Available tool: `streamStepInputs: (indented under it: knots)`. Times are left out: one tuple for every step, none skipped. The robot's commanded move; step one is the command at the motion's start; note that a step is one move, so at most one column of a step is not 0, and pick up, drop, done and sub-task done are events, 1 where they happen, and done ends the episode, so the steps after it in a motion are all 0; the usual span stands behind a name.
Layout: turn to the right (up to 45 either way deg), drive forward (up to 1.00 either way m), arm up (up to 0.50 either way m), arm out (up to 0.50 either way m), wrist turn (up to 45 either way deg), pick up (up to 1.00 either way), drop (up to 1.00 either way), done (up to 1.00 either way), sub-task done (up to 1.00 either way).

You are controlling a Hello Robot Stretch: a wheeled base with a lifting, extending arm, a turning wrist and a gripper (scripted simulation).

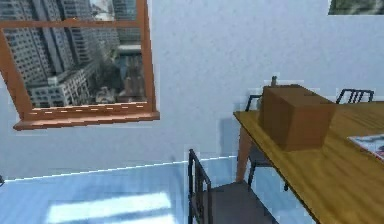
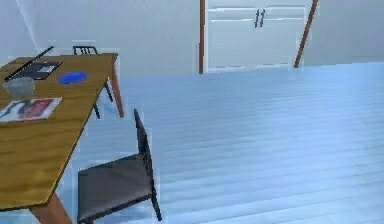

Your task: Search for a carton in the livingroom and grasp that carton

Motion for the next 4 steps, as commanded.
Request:
streamStepInputs:
  knots:
    - [3.0, 0.0, 0.0, 0.0, 0.0, 0.0, 0.0, 0.0, 0.0]
    - [0.0, 0.45, 0.0, 0.0, 0.0, 0.0, 0.0, 0.0, 0.0]
    - [-39.0, 0.0, 0.0, 0.0, 0.0, 0.0, 0.0, 0.0, 0.0]
    - [0.0, 0.0, 0.5, 0.0, 0.0, 0.0, 0.0, 0.0, 0.0]
